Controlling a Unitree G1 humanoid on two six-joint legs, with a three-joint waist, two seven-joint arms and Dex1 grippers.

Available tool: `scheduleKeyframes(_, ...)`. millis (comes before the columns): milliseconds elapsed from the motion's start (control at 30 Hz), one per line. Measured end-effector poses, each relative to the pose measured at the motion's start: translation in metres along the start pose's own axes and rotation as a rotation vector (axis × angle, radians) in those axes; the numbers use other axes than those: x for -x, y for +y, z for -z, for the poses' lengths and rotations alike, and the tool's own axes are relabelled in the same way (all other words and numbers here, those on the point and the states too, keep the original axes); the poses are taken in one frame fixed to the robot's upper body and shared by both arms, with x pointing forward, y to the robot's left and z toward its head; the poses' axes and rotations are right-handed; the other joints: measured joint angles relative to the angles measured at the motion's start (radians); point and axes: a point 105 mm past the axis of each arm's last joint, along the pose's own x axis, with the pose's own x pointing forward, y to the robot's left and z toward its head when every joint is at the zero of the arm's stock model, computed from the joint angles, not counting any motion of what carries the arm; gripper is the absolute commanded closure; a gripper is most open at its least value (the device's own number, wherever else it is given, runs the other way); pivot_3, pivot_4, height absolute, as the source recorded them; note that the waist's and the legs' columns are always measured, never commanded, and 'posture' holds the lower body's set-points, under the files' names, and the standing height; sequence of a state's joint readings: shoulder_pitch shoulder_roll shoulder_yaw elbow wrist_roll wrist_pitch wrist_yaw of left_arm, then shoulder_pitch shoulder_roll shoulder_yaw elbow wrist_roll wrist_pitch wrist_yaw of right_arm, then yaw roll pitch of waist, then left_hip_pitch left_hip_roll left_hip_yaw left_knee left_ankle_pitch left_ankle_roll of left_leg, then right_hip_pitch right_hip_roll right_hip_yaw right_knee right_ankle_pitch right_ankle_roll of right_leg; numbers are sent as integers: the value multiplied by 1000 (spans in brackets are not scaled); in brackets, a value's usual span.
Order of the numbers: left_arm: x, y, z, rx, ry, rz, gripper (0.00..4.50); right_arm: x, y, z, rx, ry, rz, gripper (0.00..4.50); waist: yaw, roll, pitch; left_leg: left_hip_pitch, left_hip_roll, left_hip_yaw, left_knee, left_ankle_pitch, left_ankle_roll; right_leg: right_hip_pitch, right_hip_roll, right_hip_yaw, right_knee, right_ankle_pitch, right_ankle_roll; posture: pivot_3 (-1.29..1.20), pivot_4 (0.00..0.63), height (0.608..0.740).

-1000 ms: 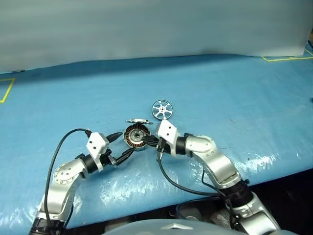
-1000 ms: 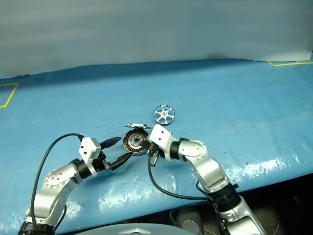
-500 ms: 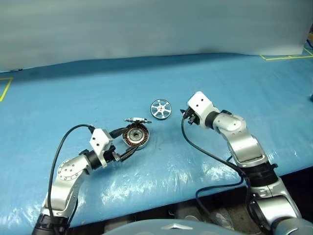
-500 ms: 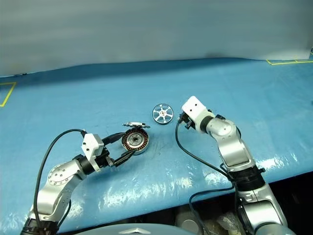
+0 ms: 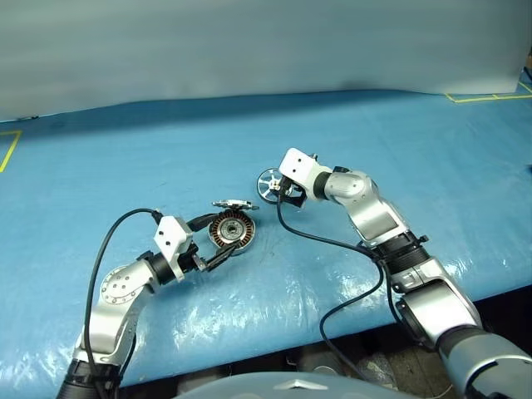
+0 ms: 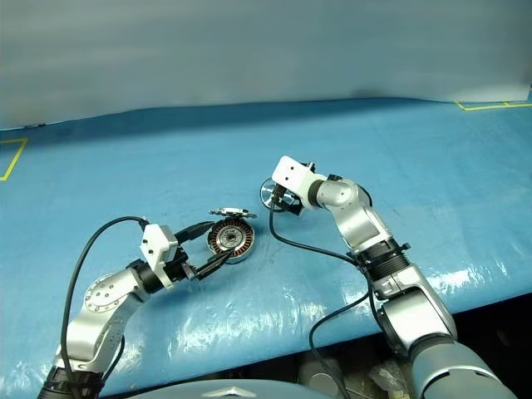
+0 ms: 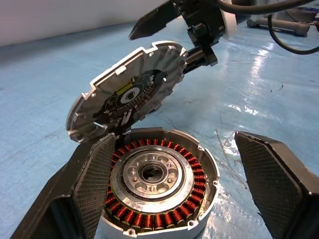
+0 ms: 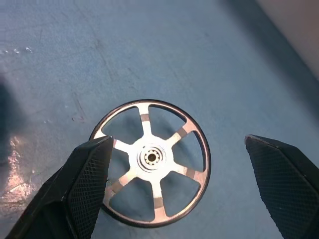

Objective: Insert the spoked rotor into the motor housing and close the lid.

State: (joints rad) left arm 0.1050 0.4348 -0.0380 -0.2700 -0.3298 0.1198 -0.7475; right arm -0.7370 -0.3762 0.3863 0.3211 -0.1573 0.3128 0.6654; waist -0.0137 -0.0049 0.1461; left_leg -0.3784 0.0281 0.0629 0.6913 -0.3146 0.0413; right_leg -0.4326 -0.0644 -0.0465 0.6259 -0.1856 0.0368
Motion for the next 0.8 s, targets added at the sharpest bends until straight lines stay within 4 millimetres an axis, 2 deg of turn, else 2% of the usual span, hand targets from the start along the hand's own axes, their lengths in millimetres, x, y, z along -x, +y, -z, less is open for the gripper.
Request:
scheduleKeyframes(200,2,0,2,6,7,-10,371,-12,9,3,9,21,-71,42,0,0,0,0,0,0,0,0,0,0,0,0,0,1,1,0,150,740)
scheduleKeyframes(333,4,-1,6,14,20,-20,371,-14,14,10,18,46,-100,42,0,0,0,0,0,0,0,0,0,0,-1,0,0,1,1,0,150,740)
scheduleKeyframes(533,5,-1,8,14,26,-29,371,-15,16,10,17,46,-111,42,-1,1,0,0,0,0,0,0,-1,0,0,0,0,1,1,0,150,740)
scheduleKeyframes(800,3,0,6,-8,19,-29,371,-18,16,24,-80,85,-113,42,-1,1,0,0,0,0,0,0,-1,0,0,0,0,1,1,0,150,740)
